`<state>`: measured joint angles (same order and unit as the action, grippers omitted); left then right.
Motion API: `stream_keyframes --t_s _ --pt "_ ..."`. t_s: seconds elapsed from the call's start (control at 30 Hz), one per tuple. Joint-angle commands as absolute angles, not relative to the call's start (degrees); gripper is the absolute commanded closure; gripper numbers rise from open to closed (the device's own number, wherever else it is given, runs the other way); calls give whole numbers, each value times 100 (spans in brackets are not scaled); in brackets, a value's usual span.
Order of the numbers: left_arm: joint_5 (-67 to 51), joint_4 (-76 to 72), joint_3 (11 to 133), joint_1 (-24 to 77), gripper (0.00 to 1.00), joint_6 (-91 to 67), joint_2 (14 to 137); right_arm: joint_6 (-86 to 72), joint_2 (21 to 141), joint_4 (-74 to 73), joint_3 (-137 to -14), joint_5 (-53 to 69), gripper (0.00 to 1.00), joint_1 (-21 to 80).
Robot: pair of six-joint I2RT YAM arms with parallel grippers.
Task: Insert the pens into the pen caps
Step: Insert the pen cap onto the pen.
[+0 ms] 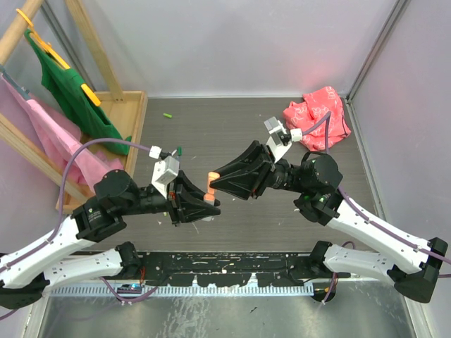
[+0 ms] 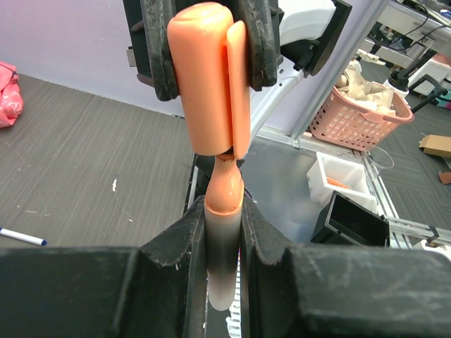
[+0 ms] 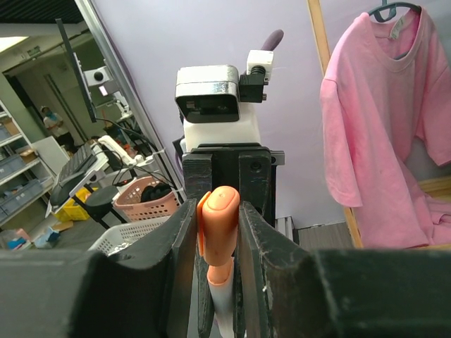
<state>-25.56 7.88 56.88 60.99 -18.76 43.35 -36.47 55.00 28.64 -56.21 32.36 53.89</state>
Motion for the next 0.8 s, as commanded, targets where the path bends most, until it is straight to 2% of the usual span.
stream_keyframes --t_s 0.0,0.7,0.77 --pt "-2663 457 5939 6074 100 -1841 4329 -3731 5400 3066 -5630 3352 100 5405" --pt "-2672 343 5966 6073 100 -1805 4388 -4297 5449 3665 -5046 3480 100 5409" --pt "-2665 338 5968 6073 100 -1804 4375 -4306 5430 3691 -4984 3489 97 5413"
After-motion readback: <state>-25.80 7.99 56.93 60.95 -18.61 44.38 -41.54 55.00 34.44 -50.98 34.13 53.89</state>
